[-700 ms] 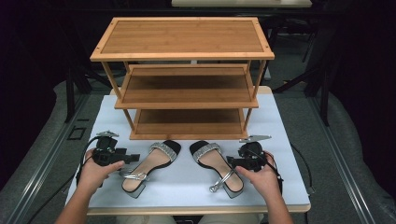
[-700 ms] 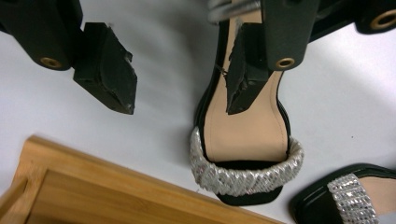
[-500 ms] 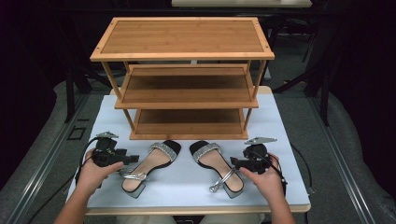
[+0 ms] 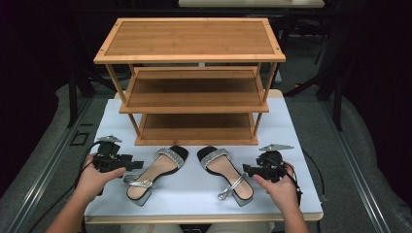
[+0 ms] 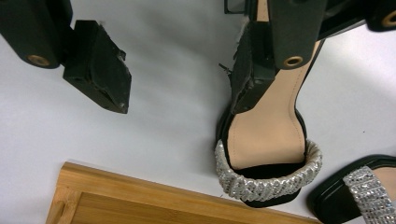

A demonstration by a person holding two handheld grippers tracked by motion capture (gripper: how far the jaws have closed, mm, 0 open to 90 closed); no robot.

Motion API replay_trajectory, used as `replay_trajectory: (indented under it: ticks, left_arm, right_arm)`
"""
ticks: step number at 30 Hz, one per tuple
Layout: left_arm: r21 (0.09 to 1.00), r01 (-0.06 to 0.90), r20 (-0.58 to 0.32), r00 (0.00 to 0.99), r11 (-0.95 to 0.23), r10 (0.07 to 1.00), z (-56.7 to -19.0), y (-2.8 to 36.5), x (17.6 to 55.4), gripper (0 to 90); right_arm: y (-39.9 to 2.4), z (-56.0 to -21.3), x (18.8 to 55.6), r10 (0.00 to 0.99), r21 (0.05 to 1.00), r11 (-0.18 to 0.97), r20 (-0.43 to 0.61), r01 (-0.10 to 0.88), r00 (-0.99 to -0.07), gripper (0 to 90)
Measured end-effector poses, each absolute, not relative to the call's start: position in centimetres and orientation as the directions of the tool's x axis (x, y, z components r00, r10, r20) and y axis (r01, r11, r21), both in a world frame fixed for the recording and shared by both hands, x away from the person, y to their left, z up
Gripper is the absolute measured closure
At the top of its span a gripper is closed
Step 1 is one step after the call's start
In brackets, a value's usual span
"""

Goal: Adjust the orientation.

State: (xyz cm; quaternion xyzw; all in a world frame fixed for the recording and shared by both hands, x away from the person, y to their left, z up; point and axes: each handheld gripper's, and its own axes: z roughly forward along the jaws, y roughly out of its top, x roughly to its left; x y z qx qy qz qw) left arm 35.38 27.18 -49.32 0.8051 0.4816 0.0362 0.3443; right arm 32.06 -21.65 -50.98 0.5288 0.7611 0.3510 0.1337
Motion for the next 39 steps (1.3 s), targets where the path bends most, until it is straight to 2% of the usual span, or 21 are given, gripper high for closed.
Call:
replay_trajectory:
  ticks: [9,17,29,39]
  left_arm:
    - [0.493,0.780,-0.208,0.535,-0.385,0.819,-48.5,25.9,35.9,27.6]
    - [0.406,0.770,-0.122,0.580,-0.493,0.806,-46.9,23.4,35.8,26.0]
    - [0.351,0.780,-0.114,0.584,-0.517,0.804,-46.8,20.5,36.5,27.3]
    - [0.242,0.791,-0.077,0.593,-0.562,0.801,-48.8,18.9,37.0,28.2]
  right_arm:
    - [-21.8,-51.1,32.1,0.901,0.668,0.189,0.173,0.719,-0.398,35.5]
    - [-21.8,-51.1,31.9,0.902,0.671,0.179,0.180,0.720,-0.392,33.4]
    - [-21.9,-51.3,31.8,0.906,0.675,0.158,0.191,0.721,-0.377,32.5]
    - [-21.9,-51.5,31.8,0.906,0.670,0.151,0.199,0.726,-0.372,32.1]
